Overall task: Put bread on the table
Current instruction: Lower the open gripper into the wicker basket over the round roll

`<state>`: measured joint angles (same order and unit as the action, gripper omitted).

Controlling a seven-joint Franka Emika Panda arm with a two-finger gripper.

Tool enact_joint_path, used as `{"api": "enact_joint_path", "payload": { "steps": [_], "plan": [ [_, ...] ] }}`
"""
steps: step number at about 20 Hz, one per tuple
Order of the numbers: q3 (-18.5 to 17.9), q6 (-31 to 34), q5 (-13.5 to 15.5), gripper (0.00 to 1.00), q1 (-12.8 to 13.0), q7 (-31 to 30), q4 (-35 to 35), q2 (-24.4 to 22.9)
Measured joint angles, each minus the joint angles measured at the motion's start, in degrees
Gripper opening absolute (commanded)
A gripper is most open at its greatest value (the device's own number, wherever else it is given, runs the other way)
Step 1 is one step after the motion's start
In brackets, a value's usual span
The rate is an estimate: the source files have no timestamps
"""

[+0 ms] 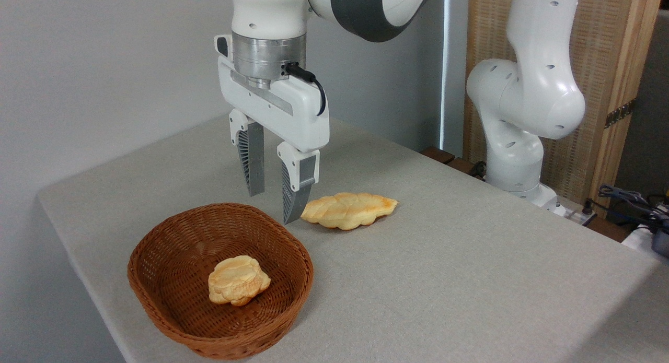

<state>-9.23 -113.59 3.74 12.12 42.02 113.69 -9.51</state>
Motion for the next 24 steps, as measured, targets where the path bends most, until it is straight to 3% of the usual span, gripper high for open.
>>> {"api": "enact_joint_path", "payload": {
  "steps": [18,24],
  "plan": [
    [0.19,-0.41,0.0,1.0,0.28,0.0,-0.1,0.15],
    [0.2,-5.49,0.0,1.0,0.28,0.0,-0.09,2.61]
  ]
}}
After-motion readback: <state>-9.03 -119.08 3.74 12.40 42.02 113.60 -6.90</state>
